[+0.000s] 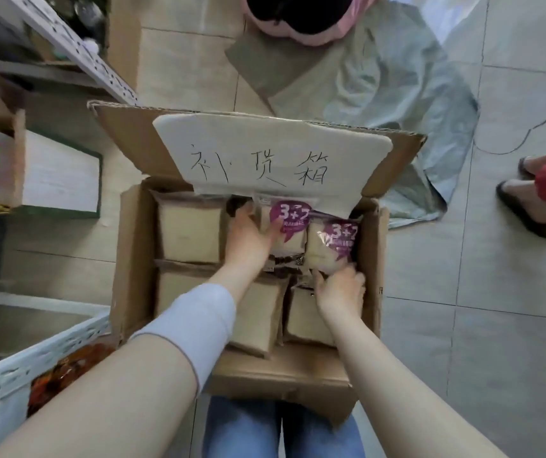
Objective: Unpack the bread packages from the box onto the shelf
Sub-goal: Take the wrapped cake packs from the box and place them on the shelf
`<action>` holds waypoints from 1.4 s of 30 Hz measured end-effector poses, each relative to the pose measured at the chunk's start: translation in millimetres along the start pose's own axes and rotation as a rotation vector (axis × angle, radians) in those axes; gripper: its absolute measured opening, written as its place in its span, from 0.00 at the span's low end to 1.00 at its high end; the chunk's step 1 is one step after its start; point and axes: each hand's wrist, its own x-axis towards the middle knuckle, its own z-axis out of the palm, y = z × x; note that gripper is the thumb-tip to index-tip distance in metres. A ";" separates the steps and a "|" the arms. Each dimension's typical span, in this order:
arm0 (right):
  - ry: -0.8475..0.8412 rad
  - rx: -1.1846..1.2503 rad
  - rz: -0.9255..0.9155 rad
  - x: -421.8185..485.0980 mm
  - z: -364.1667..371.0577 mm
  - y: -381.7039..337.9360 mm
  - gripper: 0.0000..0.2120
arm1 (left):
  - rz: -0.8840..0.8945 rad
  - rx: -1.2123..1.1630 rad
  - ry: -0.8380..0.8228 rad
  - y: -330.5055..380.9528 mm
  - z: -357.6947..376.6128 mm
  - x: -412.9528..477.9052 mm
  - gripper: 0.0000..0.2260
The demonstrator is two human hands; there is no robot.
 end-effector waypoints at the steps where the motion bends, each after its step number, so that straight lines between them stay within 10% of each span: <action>1: 0.043 -0.031 0.009 2.8 6.4 -1.6 0.33 | 0.017 -0.007 0.019 -1.5 2.7 7.9 0.30; 18: 0.084 0.161 -0.158 -39.4 -20.6 24.6 0.23 | 0.114 -0.487 -0.111 -2.8 -54.4 -47.5 0.22; 26: -0.226 0.562 -0.424 -142.4 -86.1 61.7 0.09 | 0.189 -0.799 0.213 -24.0 -134.8 -199.3 0.18; 42: -0.919 0.252 -1.175 -552.6 -82.5 -0.7 0.06 | 0.426 -0.993 1.196 -132.8 -410.8 -620.2 0.05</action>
